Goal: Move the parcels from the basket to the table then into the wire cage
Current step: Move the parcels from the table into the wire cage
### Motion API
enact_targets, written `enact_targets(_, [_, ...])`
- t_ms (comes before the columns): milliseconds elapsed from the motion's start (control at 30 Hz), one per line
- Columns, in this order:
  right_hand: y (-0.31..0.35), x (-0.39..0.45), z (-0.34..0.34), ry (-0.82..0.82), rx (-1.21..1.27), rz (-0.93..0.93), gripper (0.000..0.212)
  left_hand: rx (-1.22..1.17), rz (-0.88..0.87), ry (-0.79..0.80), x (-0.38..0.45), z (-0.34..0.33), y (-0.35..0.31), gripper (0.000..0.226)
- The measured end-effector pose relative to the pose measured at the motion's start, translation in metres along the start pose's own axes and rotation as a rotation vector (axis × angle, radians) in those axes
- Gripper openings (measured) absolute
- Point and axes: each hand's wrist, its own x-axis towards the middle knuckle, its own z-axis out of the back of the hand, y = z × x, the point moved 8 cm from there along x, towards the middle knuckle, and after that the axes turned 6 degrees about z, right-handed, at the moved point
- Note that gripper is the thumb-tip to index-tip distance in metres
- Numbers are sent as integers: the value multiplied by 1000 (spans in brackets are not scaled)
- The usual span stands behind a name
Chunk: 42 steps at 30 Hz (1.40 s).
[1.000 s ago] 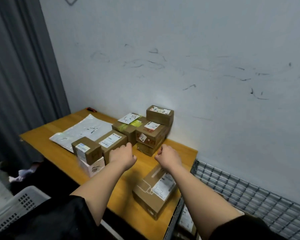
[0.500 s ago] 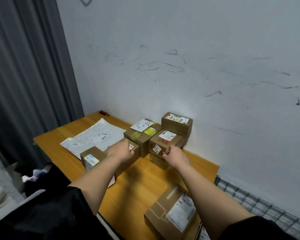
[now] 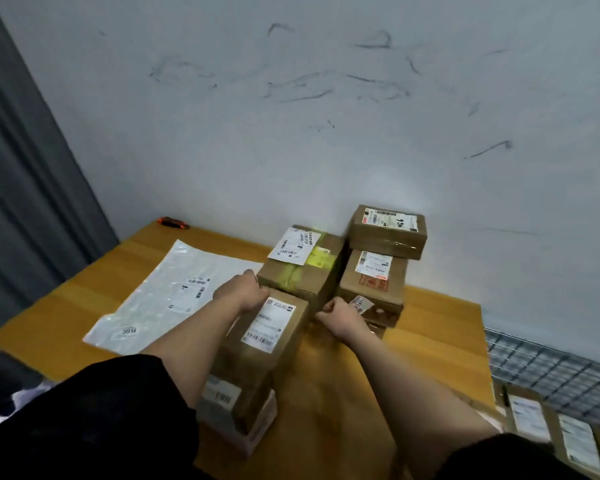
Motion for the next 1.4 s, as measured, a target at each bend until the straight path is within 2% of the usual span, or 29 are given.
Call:
enact_targets(167, [3,18,-37,-11,103,-141,35,-78,12,167,49,-28,38,58])
enact_targets(367, [-4,35,-73,0,306,-268,56,-206,82,410,67,-71,59,82])
enact_targets(500, [-12,47,-103,75,421,-372,71,-319,98,537,70,-91,58,69])
enact_targets(633, [-17,56,-127,87,566,-458,67,-449,148,645,71,-110,55,48])
enact_targets(767, [-14,61,-145,89,717,-489,48,-457,165,637,75,-119,52,44])
enact_targets(933, [-18,57,-150,53,803,-544,54,-425,156,657,72,-123,46,47])
enact_targets(1100, [-25,45,-129,-11,787,-564,51,-407,152,694,67,-121,38,67])
enact_targets(1400, [-27,6,-88,-61,767,-540,41,-339,72,701,37,-116,8,54])
